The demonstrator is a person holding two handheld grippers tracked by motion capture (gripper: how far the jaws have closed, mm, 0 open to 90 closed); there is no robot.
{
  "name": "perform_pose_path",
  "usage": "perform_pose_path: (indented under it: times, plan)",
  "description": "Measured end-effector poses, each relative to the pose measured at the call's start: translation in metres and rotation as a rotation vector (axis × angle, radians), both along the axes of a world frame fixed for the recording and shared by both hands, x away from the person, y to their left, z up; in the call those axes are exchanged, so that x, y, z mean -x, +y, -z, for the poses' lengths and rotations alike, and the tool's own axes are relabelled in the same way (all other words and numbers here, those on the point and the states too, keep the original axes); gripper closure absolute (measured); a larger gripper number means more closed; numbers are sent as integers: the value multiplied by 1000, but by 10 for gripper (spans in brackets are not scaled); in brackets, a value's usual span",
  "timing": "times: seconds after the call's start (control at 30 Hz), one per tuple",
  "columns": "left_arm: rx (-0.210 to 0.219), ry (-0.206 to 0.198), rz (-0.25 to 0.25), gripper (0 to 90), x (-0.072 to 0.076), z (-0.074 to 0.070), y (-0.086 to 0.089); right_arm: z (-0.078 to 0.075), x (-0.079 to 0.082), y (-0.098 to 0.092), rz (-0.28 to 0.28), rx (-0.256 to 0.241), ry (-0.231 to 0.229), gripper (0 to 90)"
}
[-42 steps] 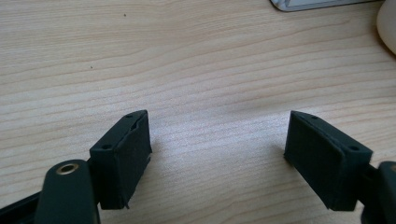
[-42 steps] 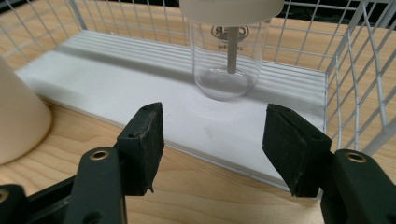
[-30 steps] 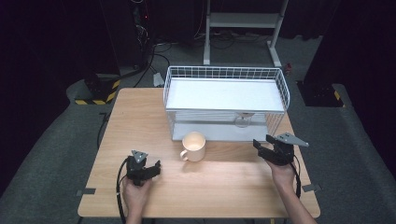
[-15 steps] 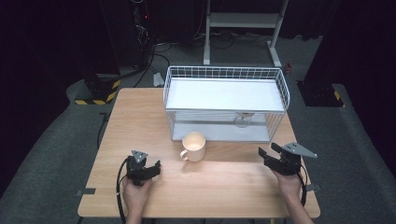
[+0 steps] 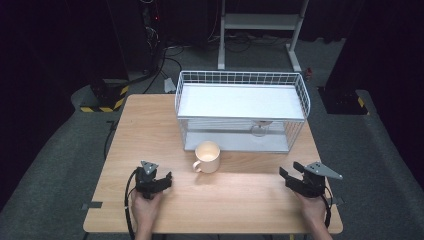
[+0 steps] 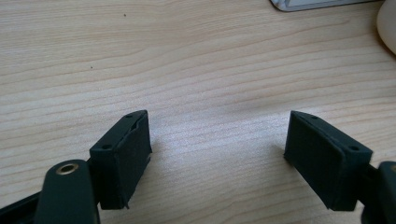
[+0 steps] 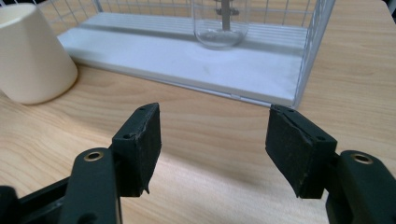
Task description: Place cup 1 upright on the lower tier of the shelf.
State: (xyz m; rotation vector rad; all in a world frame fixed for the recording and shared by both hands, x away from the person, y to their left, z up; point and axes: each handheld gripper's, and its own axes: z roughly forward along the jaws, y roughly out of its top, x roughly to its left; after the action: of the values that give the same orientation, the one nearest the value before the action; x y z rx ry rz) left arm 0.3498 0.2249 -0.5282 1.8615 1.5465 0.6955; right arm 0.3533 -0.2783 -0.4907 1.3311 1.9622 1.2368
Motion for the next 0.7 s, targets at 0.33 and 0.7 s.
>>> perform_pose_path:
  times: [0.33, 0.7]
  plan:
    - [0, 0, 0, 225, 0, 0, 0, 15, 2, -5, 8, 54, 34, 358]
    - [-1, 1, 0, 224, 0, 0, 0, 31, -4, -5, 2, 172, 126, 353]
